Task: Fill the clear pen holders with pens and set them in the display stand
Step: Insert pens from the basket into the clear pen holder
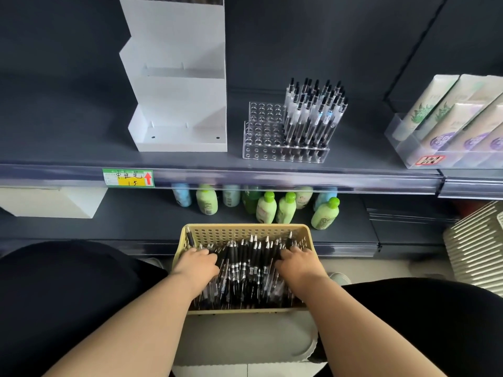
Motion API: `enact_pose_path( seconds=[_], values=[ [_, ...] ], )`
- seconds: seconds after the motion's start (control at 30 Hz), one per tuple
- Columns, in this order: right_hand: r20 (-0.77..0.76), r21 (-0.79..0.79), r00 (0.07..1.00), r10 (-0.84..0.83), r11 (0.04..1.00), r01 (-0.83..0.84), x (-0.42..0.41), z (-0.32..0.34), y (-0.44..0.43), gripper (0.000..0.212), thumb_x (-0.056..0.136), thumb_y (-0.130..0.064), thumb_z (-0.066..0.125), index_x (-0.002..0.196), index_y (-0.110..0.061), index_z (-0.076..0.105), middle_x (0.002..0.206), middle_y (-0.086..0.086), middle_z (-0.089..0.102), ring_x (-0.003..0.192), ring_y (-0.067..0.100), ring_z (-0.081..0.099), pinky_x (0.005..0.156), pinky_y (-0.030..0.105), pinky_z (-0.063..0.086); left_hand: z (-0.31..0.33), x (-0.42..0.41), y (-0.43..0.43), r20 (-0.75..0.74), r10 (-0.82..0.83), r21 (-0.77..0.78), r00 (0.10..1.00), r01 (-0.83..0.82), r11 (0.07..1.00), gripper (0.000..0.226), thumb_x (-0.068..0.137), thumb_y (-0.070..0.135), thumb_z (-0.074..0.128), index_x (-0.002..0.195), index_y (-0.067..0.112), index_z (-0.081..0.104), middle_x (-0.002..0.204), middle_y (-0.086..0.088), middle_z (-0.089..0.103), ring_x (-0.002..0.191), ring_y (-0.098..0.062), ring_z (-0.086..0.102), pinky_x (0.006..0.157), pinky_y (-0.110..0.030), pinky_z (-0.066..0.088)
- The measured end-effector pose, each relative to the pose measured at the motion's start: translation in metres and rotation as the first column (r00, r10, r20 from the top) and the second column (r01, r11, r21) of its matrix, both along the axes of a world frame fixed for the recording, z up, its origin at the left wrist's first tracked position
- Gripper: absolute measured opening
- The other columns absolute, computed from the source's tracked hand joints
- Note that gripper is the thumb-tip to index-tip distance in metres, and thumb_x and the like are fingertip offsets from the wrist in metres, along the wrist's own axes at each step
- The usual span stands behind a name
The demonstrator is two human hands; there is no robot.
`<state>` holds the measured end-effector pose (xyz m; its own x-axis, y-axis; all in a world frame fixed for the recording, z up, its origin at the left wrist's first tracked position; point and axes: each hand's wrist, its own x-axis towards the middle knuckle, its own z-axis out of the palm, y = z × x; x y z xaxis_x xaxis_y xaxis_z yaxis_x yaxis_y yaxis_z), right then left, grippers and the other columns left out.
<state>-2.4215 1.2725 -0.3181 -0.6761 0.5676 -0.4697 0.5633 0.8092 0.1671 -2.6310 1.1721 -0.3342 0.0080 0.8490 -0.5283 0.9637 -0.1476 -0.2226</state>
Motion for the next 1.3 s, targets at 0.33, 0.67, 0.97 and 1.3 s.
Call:
enact_pose_path(
  seconds=[0.33, 0.67, 0.97, 1.3],
  values=[
    [-0.595, -0.403, 0.616, -0.517, 0.855, 0.327, 0.002, 0.014, -0.005, 0.013, 0.090, -0.023, 0.051, 0.102, -0.023, 0.045, 0.092, -0.005, 0.057, 0.078, 0.020, 0.057, 0.069, 0.035, 0.049, -0.002, -0.005, -0.009, 0.030, -0.065, 0.089, 0.997, 0.062, 0.994, 0.046, 0.083, 0.002, 0.054, 0.125, 0.021, 0.051, 0.120, 0.000, 0.051, 0.116, -0.023, 0.043, 0.097, -0.037, 0.031],
    [-0.608, -0.711, 0.181, -0.773, 0.631, 0.309, -0.008, 0.037, 0.002, 0.019, 0.096, -0.034, 0.044, 0.081, -0.023, 0.046, 0.072, -0.001, 0.065, 0.051, 0.009, 0.048, 0.047, 0.021, 0.040, 0.020, 0.003, 0.000, 0.378, 0.109, 0.380, 0.919, -0.261, 0.887, 0.053, 0.094, 0.011, 0.045, 0.140, 0.033, 0.031, 0.138, 0.014, 0.041, 0.125, -0.010, 0.040, 0.105, -0.030, 0.033],
    [-0.830, -0.553, -0.210, -0.517, 0.810, 0.193, -0.032, 0.138, 0.046, 0.022, 0.088, -0.018, 0.060, 0.092, -0.036, 0.049, 0.076, -0.004, 0.065, 0.071, 0.012, 0.064, 0.066, 0.029, 0.052, 0.118, 0.023, 0.056, 0.881, -0.270, 0.470, 0.389, -0.792, 0.390, 0.011, 0.093, 0.024, 0.050, 0.102, 0.029, 0.055, 0.086, 0.015, 0.065, 0.071, 0.002, 0.056, 0.065, -0.012, 0.046],
    [-0.955, -0.227, -0.241, -0.174, 0.950, 0.213, -0.068, 0.229, 0.122, 0.008, 0.089, -0.032, 0.054, 0.085, -0.038, 0.057, 0.081, -0.009, 0.066, 0.074, 0.002, 0.061, 0.073, 0.018, 0.048, 0.193, 0.003, 0.147, 0.887, -0.384, 0.360, 0.256, -0.905, 0.228, 0.018, 0.091, 0.023, 0.055, 0.106, 0.029, 0.062, 0.096, 0.013, 0.058, 0.078, -0.006, 0.058, 0.071, -0.009, 0.044]
  ],
)
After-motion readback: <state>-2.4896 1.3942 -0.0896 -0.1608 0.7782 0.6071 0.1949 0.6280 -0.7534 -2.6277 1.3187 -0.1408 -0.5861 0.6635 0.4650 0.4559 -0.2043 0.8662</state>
